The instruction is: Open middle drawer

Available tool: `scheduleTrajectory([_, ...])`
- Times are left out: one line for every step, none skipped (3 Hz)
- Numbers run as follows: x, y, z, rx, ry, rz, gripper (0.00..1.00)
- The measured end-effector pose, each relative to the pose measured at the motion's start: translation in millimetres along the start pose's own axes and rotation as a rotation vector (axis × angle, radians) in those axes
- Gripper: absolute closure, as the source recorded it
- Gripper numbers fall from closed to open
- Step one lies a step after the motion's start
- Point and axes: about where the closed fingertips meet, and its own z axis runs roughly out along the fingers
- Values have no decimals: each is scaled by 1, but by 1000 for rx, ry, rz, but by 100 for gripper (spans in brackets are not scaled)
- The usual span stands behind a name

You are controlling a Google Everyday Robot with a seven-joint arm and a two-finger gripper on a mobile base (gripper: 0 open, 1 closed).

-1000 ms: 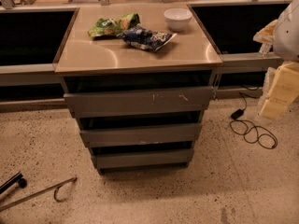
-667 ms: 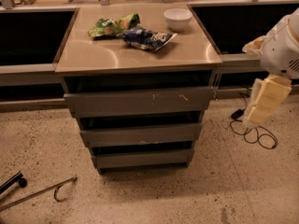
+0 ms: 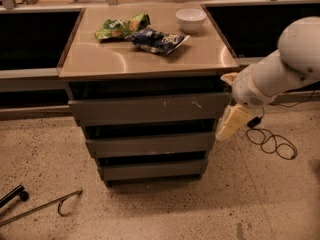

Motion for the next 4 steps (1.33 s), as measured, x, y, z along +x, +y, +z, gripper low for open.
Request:
scheduleTrajectory([-3, -10, 76, 0, -33, 32, 0])
scheduleTrajectory([1, -7, 85, 4, -39, 40, 0])
scheduleTrajectory([11, 6, 125, 2, -84, 63, 0])
scheduleTrajectory([19, 29, 212, -37, -128, 64, 0])
